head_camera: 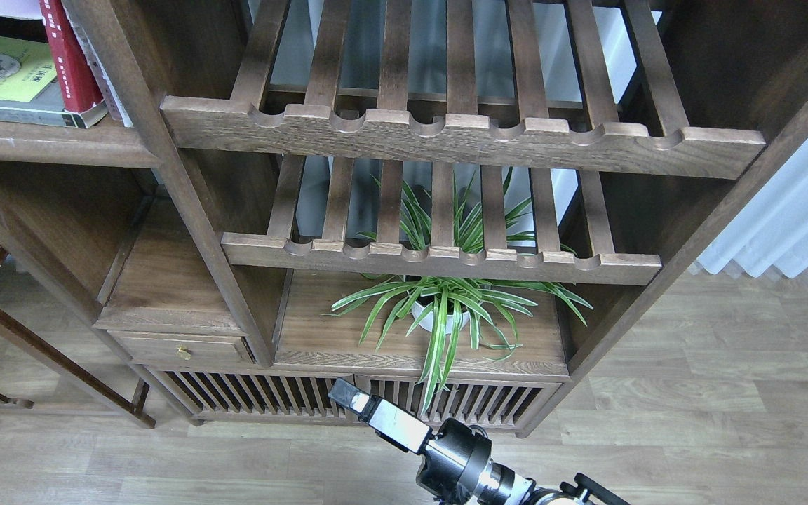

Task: Organize books on shelf
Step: 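Place the white book on the far shelf and withdraw the left gripper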

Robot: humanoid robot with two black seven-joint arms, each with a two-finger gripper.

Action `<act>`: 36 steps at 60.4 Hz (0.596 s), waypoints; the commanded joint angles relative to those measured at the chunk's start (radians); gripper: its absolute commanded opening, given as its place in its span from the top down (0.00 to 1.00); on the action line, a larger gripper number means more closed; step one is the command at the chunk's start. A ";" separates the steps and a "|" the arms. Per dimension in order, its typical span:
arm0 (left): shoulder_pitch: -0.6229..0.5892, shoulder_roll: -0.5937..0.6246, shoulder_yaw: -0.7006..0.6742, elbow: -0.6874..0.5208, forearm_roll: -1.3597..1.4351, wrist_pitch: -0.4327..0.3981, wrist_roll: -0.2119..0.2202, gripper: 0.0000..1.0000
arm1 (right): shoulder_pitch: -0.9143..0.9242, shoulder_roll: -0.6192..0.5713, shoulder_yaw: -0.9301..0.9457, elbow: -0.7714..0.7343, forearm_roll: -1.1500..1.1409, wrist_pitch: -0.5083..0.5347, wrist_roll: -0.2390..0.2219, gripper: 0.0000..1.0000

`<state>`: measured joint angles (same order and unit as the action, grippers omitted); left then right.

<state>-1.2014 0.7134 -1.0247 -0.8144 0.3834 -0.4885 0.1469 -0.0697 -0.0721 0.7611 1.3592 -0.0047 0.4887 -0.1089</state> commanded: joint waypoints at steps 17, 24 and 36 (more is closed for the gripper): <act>0.065 0.037 -0.025 -0.049 -0.096 0.000 -0.016 0.05 | 0.001 0.029 0.041 -0.005 -0.001 0.000 0.008 0.07; 0.124 0.110 -0.041 -0.118 -0.129 0.000 -0.020 0.04 | -0.001 0.072 0.122 -0.008 0.008 0.000 0.014 0.06; 0.246 0.163 -0.118 -0.180 -0.218 0.000 -0.016 0.03 | -0.007 0.072 0.214 -0.014 0.031 0.000 0.015 0.01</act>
<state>-1.0222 0.8492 -1.1004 -0.9707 0.2071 -0.4886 0.1275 -0.0749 -0.0007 0.9366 1.3466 0.0095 0.4887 -0.0938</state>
